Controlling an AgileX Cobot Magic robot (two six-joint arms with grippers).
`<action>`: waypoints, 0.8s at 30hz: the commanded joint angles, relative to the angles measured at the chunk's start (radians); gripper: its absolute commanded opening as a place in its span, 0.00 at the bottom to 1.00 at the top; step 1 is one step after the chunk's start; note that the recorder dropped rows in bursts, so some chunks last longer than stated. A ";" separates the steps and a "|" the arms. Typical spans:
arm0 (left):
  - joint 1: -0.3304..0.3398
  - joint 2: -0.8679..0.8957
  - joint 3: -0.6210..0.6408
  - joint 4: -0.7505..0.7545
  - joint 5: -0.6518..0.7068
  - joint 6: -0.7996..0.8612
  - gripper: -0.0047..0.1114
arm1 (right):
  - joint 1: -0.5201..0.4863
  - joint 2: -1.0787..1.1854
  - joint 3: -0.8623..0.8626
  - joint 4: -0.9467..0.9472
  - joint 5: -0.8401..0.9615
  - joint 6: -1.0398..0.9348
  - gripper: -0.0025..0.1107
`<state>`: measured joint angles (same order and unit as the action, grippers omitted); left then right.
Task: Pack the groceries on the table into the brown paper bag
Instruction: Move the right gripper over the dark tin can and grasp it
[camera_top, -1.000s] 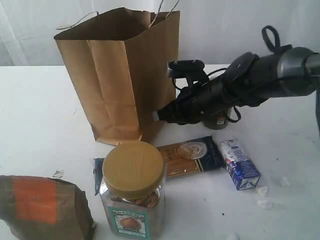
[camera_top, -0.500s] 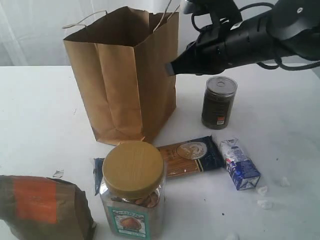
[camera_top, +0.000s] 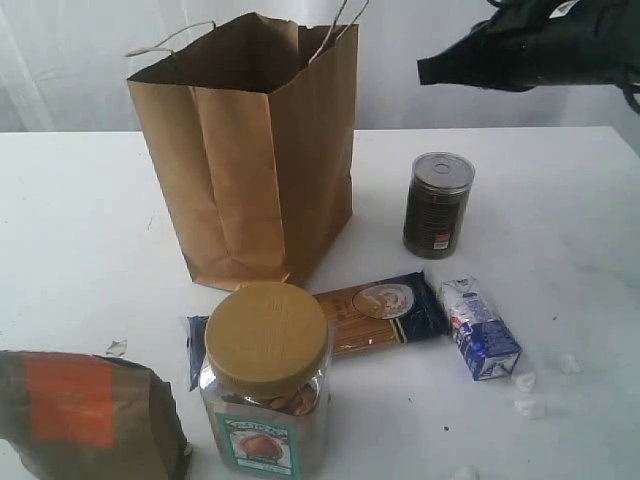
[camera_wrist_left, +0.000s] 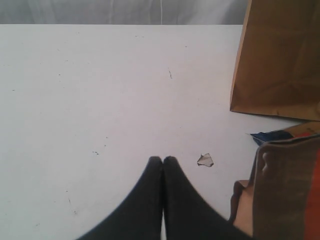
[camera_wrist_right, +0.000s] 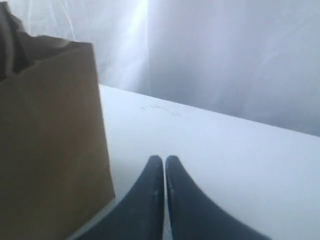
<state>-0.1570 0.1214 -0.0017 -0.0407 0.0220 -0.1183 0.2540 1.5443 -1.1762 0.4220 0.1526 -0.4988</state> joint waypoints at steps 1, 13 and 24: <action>-0.007 -0.008 0.002 -0.010 0.003 -0.006 0.04 | -0.036 0.049 0.001 -0.015 0.102 -0.038 0.25; -0.007 -0.008 0.002 -0.010 0.003 -0.006 0.04 | -0.034 0.137 0.001 -0.015 0.071 -0.057 0.82; -0.007 -0.008 0.002 -0.010 0.003 -0.006 0.04 | -0.034 0.300 0.001 -0.013 -0.046 -0.081 0.82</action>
<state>-0.1570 0.1214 -0.0017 -0.0407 0.0220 -0.1183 0.2228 1.8133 -1.1762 0.4105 0.1390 -0.5709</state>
